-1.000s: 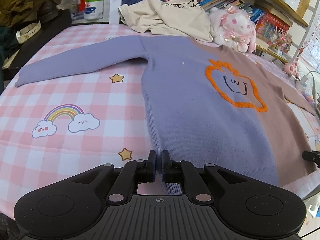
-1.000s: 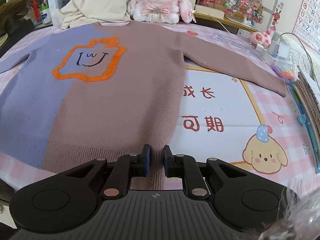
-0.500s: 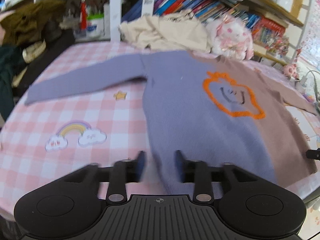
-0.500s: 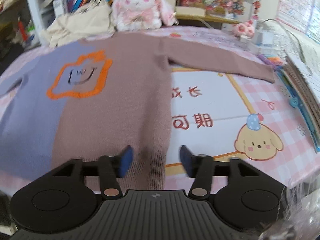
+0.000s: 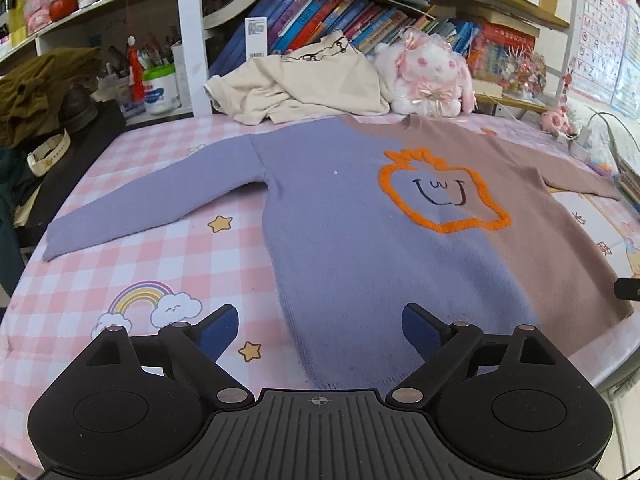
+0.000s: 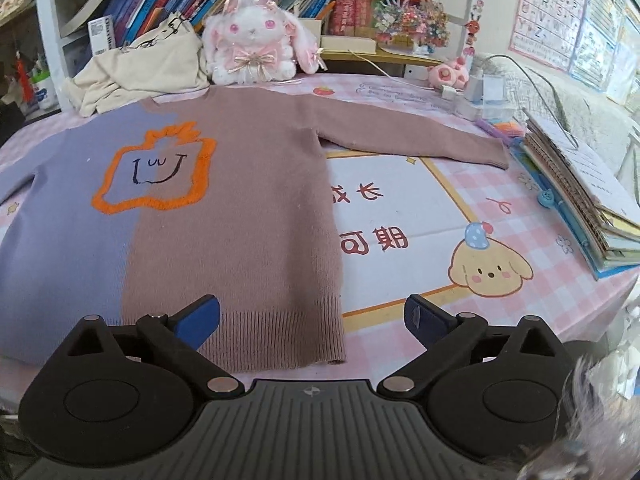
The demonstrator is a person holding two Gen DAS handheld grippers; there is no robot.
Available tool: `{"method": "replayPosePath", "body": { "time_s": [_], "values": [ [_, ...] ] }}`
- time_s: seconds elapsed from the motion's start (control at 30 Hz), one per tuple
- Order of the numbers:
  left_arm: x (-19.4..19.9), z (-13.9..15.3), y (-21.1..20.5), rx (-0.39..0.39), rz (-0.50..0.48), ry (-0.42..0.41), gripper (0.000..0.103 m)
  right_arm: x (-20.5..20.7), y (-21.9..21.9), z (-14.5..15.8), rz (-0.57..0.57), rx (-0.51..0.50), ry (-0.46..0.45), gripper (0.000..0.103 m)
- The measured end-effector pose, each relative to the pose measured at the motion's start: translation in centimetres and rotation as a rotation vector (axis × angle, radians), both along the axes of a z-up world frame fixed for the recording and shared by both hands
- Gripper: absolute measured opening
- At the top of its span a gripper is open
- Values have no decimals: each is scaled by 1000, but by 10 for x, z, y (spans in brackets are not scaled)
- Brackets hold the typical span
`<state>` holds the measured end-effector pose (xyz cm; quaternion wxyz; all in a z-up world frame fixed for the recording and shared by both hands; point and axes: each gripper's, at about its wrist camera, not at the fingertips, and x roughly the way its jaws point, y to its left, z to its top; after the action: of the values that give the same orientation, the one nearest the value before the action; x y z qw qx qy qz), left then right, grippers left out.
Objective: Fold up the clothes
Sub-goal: 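Open both tools and lift them off the flattened sweater, then move the right tool to the pink sleeve cuff and grasp it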
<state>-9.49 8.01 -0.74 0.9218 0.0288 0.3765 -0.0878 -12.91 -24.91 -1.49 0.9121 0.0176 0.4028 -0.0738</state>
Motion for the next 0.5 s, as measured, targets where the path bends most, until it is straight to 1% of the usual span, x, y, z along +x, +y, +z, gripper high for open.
{"method": "replayPosePath", "body": {
  "time_s": [0.5],
  "values": [
    [6,-4,22,-7,21,3,94,7,21,1,-1,-18,1,100]
  ]
}}
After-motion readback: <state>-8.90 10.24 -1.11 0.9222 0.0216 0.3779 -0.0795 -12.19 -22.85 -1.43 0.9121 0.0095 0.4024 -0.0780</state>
